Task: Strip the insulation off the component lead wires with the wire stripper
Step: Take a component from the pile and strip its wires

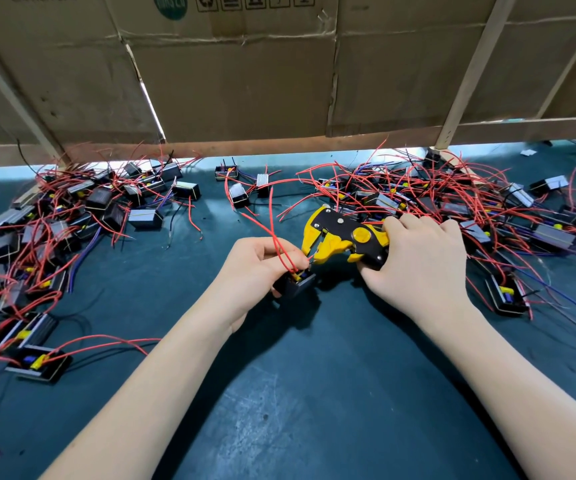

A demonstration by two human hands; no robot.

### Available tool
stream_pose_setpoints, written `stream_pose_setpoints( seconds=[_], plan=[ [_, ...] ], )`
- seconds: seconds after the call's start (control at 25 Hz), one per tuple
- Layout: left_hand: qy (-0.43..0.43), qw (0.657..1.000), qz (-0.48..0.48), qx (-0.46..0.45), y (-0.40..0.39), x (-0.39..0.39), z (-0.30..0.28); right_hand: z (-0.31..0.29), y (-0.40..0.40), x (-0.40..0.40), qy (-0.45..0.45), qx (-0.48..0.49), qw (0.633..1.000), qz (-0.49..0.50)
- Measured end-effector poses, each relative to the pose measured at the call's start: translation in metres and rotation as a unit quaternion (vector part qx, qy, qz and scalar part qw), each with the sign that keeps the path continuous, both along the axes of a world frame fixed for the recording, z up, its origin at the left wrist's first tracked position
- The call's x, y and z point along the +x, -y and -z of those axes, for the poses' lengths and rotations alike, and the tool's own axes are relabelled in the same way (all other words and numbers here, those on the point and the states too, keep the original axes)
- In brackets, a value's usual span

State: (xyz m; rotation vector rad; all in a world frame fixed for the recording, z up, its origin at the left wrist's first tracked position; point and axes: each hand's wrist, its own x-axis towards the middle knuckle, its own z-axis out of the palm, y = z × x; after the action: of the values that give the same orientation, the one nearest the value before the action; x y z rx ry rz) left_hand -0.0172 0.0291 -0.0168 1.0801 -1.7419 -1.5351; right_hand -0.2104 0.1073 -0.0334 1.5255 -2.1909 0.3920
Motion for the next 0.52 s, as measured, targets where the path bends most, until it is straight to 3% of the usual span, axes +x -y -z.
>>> stream_pose_setpoints(
  seconds=[0.32, 0.52],
  plan=[
    [0.006, 1.000, 0.001, 0.018, 0.0000, -0.0004, -0.0009, -0.0040, -0.0013, -0.0013, -0.018, 0.014, 1.000, -0.021],
    [0.016, 0.999, 0.001, 0.032, 0.0009, 0.0006, 0.0006, -0.0034, -0.0009, -0.0016, -0.027, 0.071, 0.997, 0.007]
  ],
)
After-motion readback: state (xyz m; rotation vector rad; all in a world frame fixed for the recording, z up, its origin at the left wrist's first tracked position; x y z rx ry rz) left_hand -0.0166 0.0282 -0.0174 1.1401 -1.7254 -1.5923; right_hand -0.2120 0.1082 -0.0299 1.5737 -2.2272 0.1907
